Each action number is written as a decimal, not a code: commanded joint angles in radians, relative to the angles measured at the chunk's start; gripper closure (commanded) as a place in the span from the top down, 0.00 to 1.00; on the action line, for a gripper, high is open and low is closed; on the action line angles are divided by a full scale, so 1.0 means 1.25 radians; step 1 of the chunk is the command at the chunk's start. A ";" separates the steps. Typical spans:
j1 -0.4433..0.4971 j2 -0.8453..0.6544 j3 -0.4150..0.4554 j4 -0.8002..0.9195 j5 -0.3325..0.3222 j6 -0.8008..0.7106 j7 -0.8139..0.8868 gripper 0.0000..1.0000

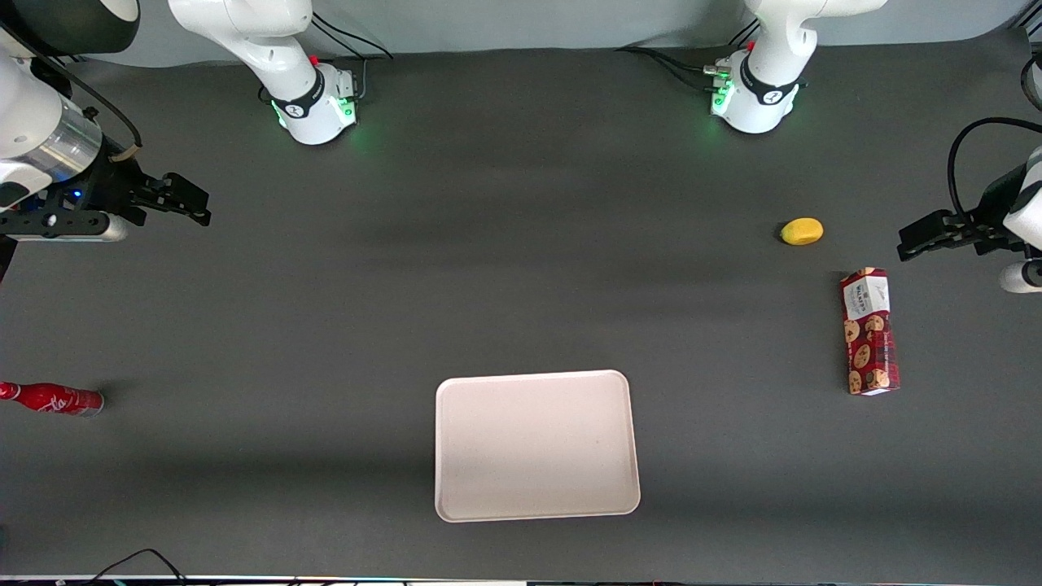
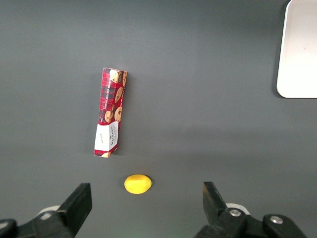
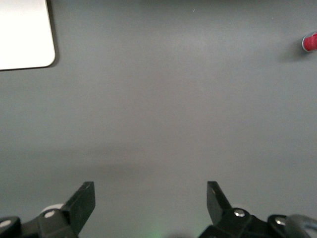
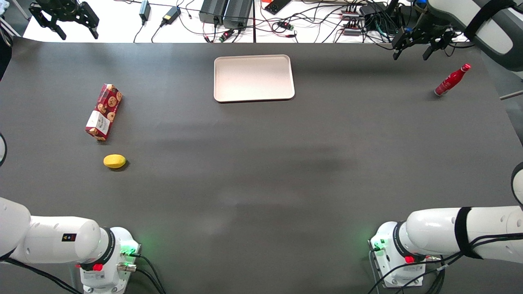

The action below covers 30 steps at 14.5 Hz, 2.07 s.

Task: Place coke bottle on tray
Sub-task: 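Move the right gripper toward the red Coca-Cola bottle lying on the table, then lower the open right gripper around the bottle's cap end and close it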

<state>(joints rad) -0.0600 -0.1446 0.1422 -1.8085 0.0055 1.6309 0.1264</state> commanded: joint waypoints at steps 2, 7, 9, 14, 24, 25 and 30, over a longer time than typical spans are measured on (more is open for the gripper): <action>0.001 0.010 0.004 0.028 0.004 -0.009 0.022 1.00; -0.004 0.045 0.003 0.055 -0.003 0.012 0.011 1.00; 0.000 0.078 0.004 0.064 -0.049 0.013 0.007 1.00; -0.126 0.198 -0.035 0.158 -0.077 0.051 -0.410 1.00; -0.352 0.580 -0.038 0.438 -0.114 0.280 -1.069 1.00; -0.361 0.614 -0.038 0.460 -0.114 0.295 -1.107 1.00; -0.401 0.689 -0.036 0.496 -0.087 0.357 -1.219 1.00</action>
<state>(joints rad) -0.5432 0.6724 0.0828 -1.2608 -0.1183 2.0821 -1.3322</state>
